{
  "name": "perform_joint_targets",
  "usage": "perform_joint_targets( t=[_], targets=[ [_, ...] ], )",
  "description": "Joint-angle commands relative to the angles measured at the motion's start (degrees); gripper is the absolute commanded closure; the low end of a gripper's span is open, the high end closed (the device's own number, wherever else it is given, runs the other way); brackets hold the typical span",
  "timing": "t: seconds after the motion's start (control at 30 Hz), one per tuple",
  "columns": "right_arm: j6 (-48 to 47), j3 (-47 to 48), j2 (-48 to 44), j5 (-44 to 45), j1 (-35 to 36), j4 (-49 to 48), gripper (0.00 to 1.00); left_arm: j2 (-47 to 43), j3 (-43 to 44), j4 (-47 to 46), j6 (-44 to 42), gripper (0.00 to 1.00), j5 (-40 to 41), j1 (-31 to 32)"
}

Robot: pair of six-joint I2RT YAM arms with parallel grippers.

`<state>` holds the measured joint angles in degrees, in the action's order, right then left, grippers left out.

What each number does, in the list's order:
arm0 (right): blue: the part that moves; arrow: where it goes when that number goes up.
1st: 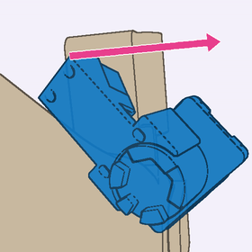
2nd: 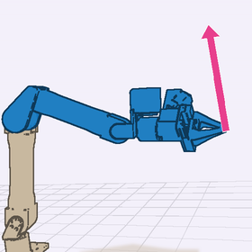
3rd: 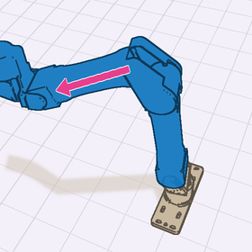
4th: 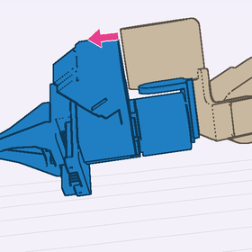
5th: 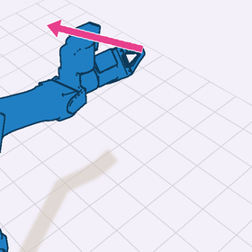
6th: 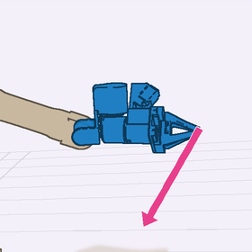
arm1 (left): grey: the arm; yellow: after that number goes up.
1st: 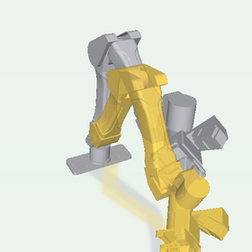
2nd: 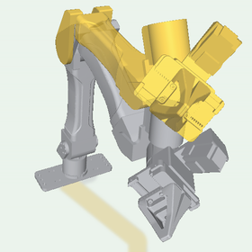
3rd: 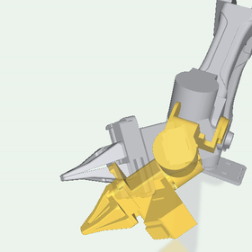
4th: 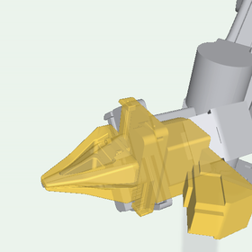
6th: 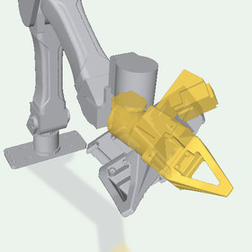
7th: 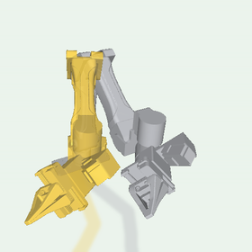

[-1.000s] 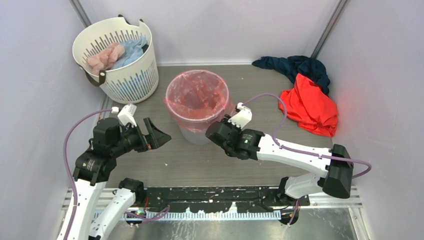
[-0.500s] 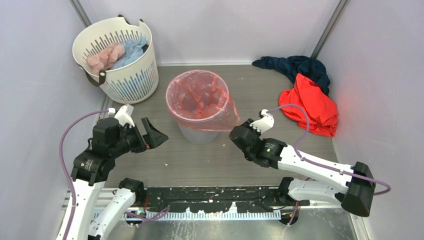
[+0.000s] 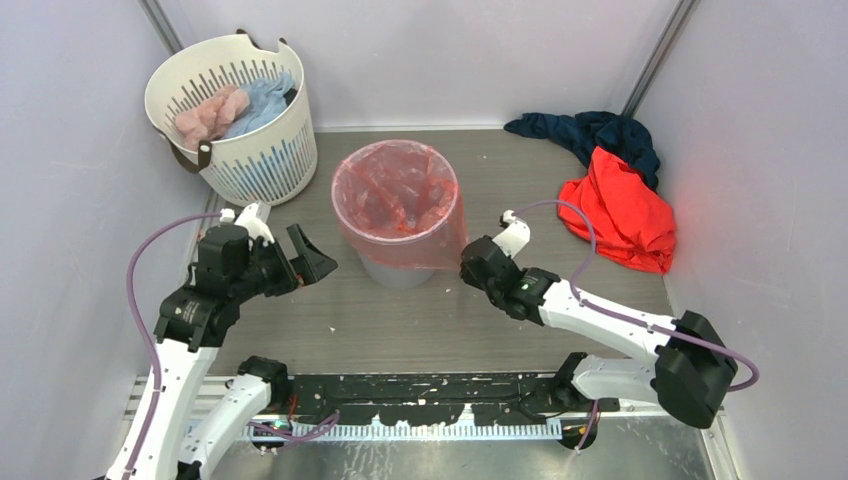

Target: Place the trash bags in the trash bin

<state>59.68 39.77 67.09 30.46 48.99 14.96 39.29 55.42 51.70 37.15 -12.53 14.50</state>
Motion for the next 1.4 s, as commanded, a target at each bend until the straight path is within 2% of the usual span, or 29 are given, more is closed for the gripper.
perform_joint_targets(
  t=[0.0,0.1,0.2,0.27,0.37,0.53,0.7,0.8,1.07,1.37],
  targets=[
    [-4.52,6.04,1.19,-3.51,-0.17,-2.92,0.84,0.83,-4.1,-8.96,1.07,0.0,6.7,0.09],
    [-6.64,9.17,0.39,-4.37,-0.15,1.81,0.8,2.64,-6.87,-13.48,2.3,0.0,9.5,0.09],
    [-7.69,13.63,-2.6,-5.45,-0.18,10.89,0.63,6.06,-8.35,-17.48,3.37,0.0,9.06,0.01],
    [-8.63,18.97,-5.04,-4.99,-0.05,19.53,0.55,7.95,-8.35,-19.04,3.99,0.0,8.22,-0.04],
    [-12.26,28.66,-7.18,-4.68,-0.1,31.29,0.49,8.54,-8.0,-21.39,3.86,0.0,7.12,-0.09],
    [-18.18,46.26,-3.84,-4.49,-0.09,42.66,0.4,9.72,-7.18,-21.42,3.48,0.0,4.68,-0.53],
    [-22.82,59.25,4.4,-3.48,-0.43,47.51,0.32,5.7,-9.43,-20.23,3.73,0.01,5.38,-0.8],
    [-24.37,63.87,9.7,-4.54,-2.62,49.72,0.3,5.47,-9.18,-19.29,3.76,0.01,4.93,-1.14],
    [-25.92,64.07,16.68,-14.67,-11.01,45.21,0.3,8.7,-6.78,-18.69,2.67,0.02,3.59,-1.91],
    [-27.33,66.36,24.85,-22.05,-13.3,42.85,0.29,8.6,-4.85,-16.9,2.89,0.0,2.96,-2.26]
  ],
)
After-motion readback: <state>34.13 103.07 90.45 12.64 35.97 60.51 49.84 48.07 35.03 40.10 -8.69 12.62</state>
